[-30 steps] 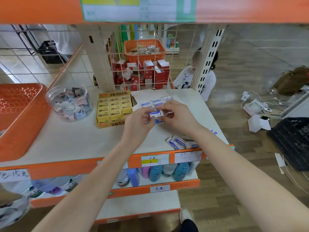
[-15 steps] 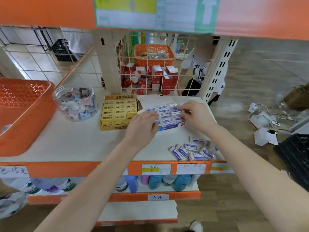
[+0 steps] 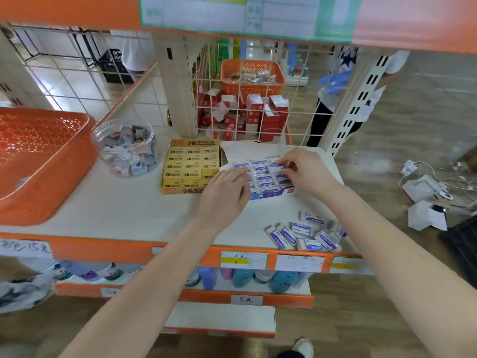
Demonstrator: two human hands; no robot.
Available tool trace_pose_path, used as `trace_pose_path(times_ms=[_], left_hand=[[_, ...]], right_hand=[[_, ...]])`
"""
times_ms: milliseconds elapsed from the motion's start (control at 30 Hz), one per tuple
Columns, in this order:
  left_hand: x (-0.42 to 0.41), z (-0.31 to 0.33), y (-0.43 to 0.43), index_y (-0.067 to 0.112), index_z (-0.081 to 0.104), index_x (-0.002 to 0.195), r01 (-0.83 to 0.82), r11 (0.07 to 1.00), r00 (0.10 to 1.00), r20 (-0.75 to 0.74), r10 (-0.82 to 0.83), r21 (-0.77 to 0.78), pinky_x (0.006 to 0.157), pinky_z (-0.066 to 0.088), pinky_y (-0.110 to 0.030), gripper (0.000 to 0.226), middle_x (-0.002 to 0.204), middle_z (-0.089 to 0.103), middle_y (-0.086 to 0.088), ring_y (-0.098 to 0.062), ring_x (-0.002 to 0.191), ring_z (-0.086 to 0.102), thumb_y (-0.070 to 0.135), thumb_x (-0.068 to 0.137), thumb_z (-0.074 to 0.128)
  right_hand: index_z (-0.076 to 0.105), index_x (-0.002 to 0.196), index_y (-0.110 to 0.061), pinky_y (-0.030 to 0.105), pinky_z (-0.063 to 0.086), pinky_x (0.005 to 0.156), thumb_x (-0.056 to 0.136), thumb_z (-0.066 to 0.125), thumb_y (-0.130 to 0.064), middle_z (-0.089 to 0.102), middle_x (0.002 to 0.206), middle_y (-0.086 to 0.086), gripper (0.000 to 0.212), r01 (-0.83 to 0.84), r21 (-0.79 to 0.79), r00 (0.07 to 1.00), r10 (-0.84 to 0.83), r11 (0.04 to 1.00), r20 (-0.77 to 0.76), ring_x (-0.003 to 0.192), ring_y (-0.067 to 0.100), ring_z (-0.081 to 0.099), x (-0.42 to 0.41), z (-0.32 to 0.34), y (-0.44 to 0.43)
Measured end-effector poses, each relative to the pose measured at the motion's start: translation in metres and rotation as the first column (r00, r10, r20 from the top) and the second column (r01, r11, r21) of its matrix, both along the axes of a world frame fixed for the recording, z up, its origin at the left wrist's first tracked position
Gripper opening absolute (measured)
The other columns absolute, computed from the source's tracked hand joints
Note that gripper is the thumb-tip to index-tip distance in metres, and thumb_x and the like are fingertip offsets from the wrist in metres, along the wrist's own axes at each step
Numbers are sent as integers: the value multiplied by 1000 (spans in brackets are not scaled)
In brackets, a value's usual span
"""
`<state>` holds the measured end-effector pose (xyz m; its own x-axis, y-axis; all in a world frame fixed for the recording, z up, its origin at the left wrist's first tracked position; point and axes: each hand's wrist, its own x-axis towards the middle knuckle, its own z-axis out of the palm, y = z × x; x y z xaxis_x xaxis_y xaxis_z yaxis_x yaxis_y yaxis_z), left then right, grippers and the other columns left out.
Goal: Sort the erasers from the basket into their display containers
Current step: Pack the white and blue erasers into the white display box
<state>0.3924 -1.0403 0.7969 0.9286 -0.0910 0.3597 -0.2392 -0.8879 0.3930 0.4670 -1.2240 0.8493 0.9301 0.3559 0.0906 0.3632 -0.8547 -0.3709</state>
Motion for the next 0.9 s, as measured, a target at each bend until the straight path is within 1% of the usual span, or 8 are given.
trace_pose_path(times_ms=[100,233,367,500,633,700,767,900], left_hand=[[1,-2,1,12,72,101,16,1000,1000,13,-16,-24,99,39,-29,40,116,67,-1,-18,109,61,28,89,37],[-2,1,2,12,71,102,32,997,998,53,-28,-73,99,32,-24,37,114,67,-2,-19,109,60,26,88,39],[-8,16,-1,12,66,114,54,991,996,79,-45,-120,96,26,-16,35,110,68,1,-17,107,59,34,91,50],[-18,27,-14,13,63,121,17,911,998,-51,-42,-412,82,34,-4,37,99,71,4,-1,92,60,26,87,68],[-22,24,-8,29,65,93,-33,833,989,-137,-52,-552,70,43,-4,17,74,62,21,11,71,57,21,80,75],[-26,26,-2,34,63,84,-10,877,989,-133,-62,-480,72,45,-11,15,73,60,23,5,74,56,23,81,74],[-28,28,4,26,69,90,-16,933,993,-119,-29,-361,77,44,-23,4,78,60,22,-4,81,55,25,86,67],[-19,26,13,16,62,122,-80,986,993,-103,65,-147,90,32,-25,29,122,62,2,-17,115,51,25,96,51]], right_hand=[[62,110,-12,16,39,75,90,57,-8,61,98,1,20,60,139,998,-55,988,-41,94,18,60,-10,1,-4],[58,123,-14,23,42,88,91,57,-10,62,107,2,32,67,195,998,-68,979,0,98,20,59,-17,0,-10],[67,113,-18,34,49,88,85,67,-14,63,100,3,28,9,227,999,-17,974,34,88,19,61,-30,4,-13],[71,102,-15,17,50,76,79,72,-11,66,88,1,23,-46,387,999,34,921,39,76,11,61,-61,7,3],[69,90,-26,11,49,75,78,73,-8,68,92,0,22,49,567,995,7,822,-97,79,8,63,-71,4,8],[67,87,-31,18,51,83,80,71,-7,68,97,0,25,133,688,975,30,714,-220,81,9,67,-69,5,3],[65,92,-28,33,53,90,84,66,-3,64,103,3,27,204,770,954,55,605,-295,81,16,70,-63,5,-4],[59,104,-34,42,55,87,84,63,-1,62,101,1,39,175,705,973,-14,687,-229,82,15,70,-43,5,-19]])
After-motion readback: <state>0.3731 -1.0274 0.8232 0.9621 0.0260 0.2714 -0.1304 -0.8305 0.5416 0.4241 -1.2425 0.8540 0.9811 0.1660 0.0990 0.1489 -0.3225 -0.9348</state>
